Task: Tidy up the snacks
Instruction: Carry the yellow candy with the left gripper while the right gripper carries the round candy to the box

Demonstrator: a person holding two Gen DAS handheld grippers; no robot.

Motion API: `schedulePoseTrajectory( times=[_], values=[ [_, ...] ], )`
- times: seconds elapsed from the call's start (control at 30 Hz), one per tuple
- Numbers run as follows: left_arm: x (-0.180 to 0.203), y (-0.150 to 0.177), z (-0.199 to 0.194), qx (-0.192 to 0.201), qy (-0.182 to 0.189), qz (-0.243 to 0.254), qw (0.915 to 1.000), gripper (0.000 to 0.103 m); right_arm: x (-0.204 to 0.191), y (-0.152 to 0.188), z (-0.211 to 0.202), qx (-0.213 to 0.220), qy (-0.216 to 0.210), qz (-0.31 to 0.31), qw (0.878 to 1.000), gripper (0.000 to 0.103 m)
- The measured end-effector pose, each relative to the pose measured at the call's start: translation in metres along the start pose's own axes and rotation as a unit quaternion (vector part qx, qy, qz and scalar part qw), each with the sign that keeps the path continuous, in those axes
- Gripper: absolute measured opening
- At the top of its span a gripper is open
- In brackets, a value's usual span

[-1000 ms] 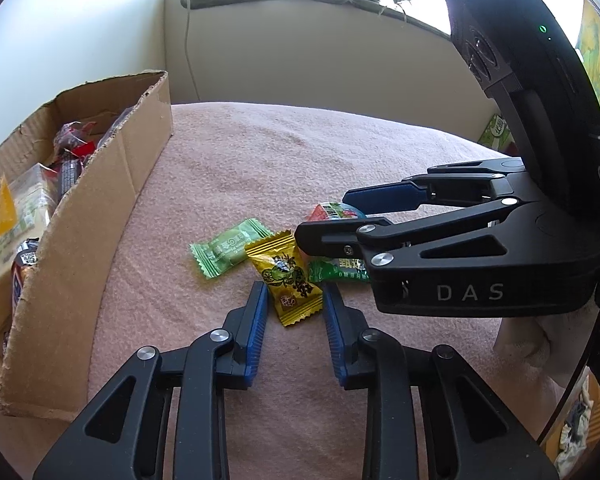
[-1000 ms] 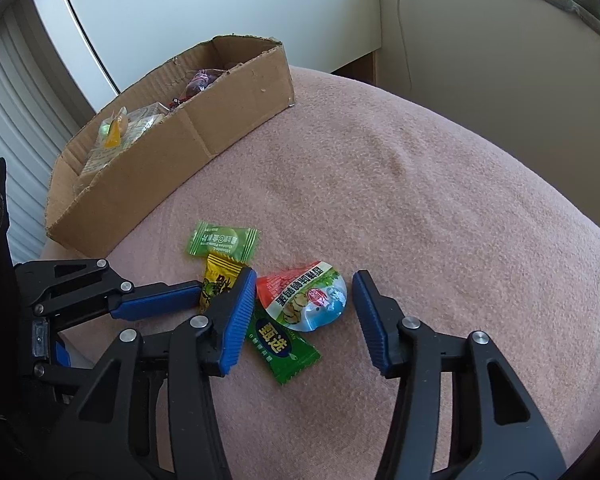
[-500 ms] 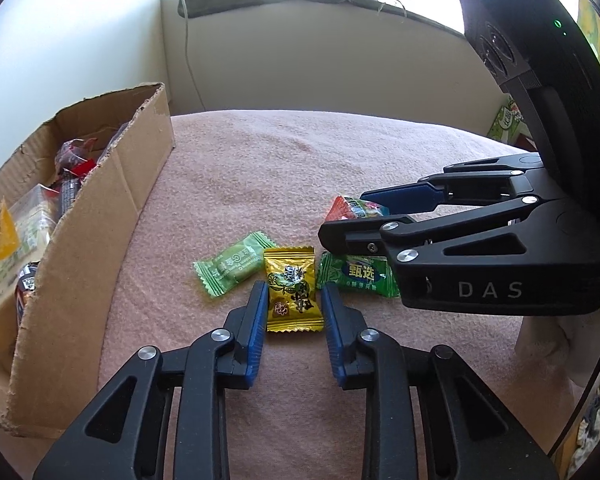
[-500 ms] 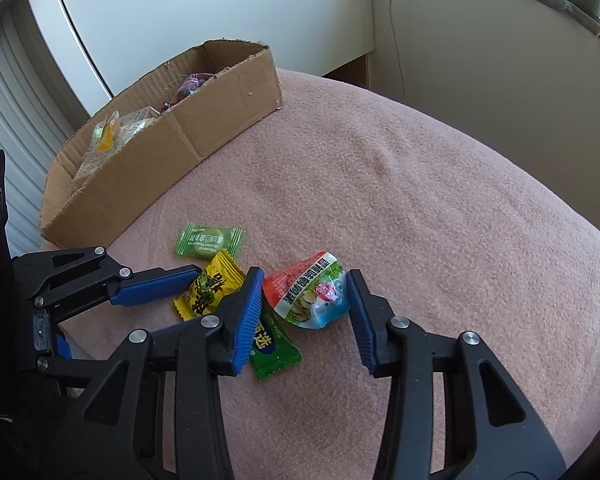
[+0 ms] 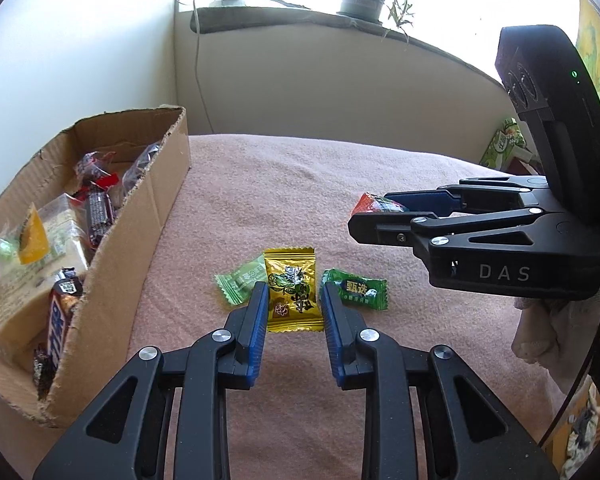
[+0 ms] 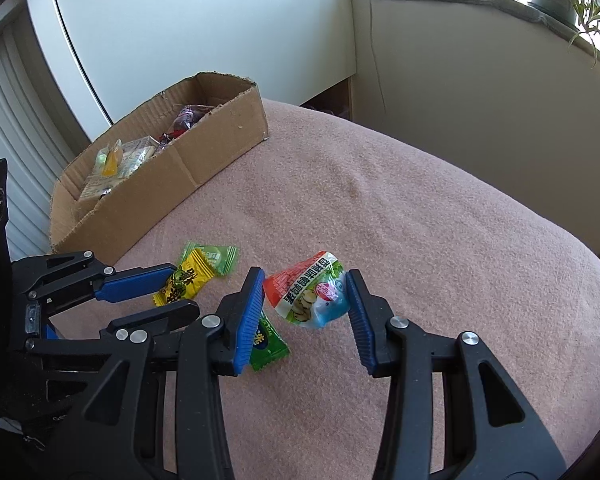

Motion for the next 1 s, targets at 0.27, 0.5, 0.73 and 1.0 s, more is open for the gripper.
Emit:
schedulePoseTrajectory(
  times=[0.27,0.5,0.73,1.0],
  values=[
    [-0.012,-0.018,-0.037,0.044,-0.001,-0.003,0.9990,0.025,-0.014,-0.021,-0.023,0.025,0.013,-0.010,1.000,0.043],
    [-0.027,-0.027,-0.063,0.072,0.005,-0.018,0.9973,0.025,-0.037,-0.046,-0.040,0.052,0.016,-0.019,0.998,0.043],
    [-0.047,-0.037,-0.082,0.097,-0.003,-0.025,0.9950,0.025,-0.066,-0.071,-0.042,0.068,0.010,-0.031,0.997,0.043],
    [-0.082,-0.051,-0.093,0.116,-0.018,-0.037,0.9924,0.025,-0.093,-0.106,-0.033,0.079,0.004,-0.046,0.996,0.043]
  ],
)
Point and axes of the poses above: each gripper's, at about its wrist camera, not at the fingertips, and z roughly the way its jaws point, x to its right, y to its underside, the point moved 8 cm from there along z, roughly the way its jaws point, and after that the axes turned 9 degrees about -z, right-handed, at the moved point
